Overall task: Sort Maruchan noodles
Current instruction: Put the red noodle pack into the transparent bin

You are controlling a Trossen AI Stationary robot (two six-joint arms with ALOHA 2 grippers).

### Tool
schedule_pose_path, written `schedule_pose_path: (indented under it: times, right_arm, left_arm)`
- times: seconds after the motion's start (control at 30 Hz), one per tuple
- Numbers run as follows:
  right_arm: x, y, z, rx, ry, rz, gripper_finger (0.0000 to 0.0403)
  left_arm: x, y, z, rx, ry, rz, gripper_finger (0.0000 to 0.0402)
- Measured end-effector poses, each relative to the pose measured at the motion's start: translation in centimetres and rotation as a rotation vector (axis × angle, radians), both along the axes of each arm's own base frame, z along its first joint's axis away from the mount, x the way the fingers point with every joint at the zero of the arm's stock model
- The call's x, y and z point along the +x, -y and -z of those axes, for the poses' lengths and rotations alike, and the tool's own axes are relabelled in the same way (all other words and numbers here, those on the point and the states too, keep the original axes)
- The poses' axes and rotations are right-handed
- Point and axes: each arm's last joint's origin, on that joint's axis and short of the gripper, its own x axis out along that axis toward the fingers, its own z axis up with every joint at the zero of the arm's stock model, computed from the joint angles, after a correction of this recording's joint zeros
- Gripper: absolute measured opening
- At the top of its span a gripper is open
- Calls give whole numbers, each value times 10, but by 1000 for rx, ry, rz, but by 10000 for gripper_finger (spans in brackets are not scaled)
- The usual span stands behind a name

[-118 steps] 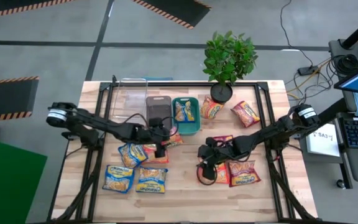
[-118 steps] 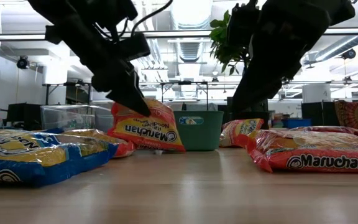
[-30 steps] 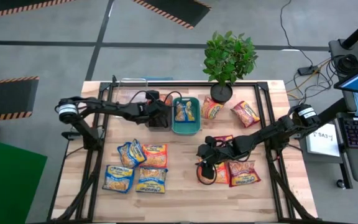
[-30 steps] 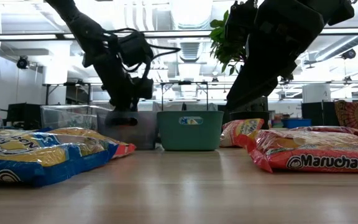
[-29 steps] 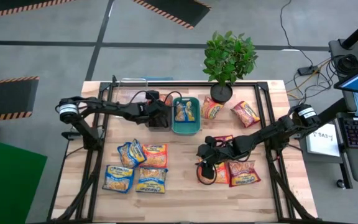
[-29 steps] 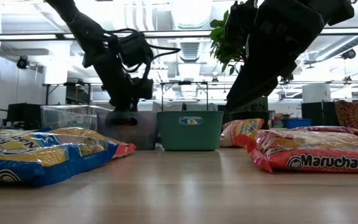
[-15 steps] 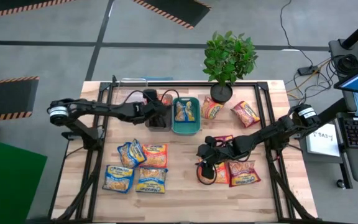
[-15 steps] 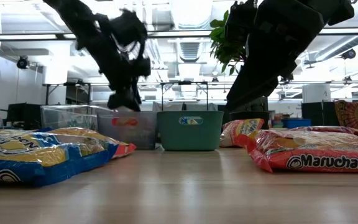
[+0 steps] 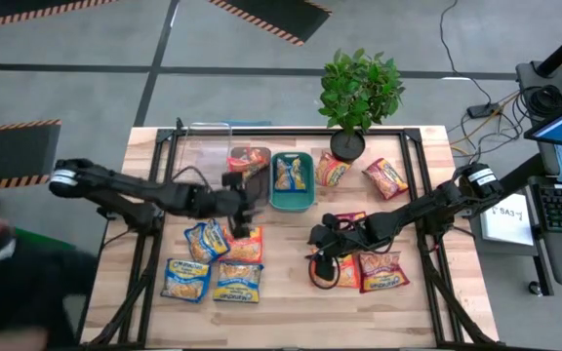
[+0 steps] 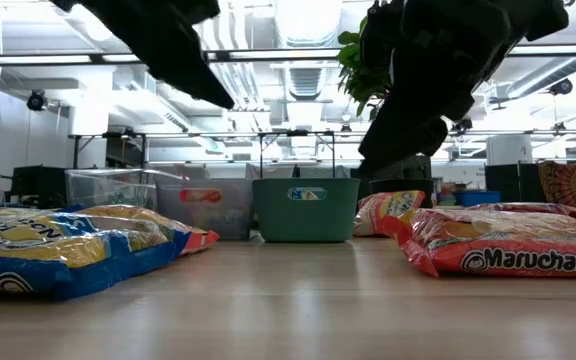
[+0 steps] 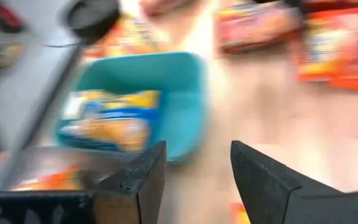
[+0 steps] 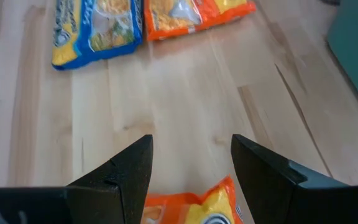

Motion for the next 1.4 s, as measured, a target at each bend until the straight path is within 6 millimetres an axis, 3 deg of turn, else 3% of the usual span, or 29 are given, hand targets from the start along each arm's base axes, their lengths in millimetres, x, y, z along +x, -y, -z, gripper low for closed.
schedule_pose_path:
  times: [0.2,0.37,0.7,0.97,1.17,1.4]
  right_arm:
    - [3,0,-2,-14,41,9,206]
    - [3,0,-3,-17,54,8,206]
    - [4,0,-3,-31,60,25,206]
    - [2,1,-4,13,37,48,205]
    - [-6,10,-27,135,-200,128,178]
    - [-31,19,-41,127,-593,352,92]
  left_arm:
    - [1,44,18,-74,-48,88,157]
    - [4,67,41,-98,-122,112,157]
    - [13,78,83,-136,-241,34,157]
    - [18,80,90,-142,-260,15,157]
    - [16,80,82,-120,-300,16,157]
    - [17,79,78,-75,-309,43,157]
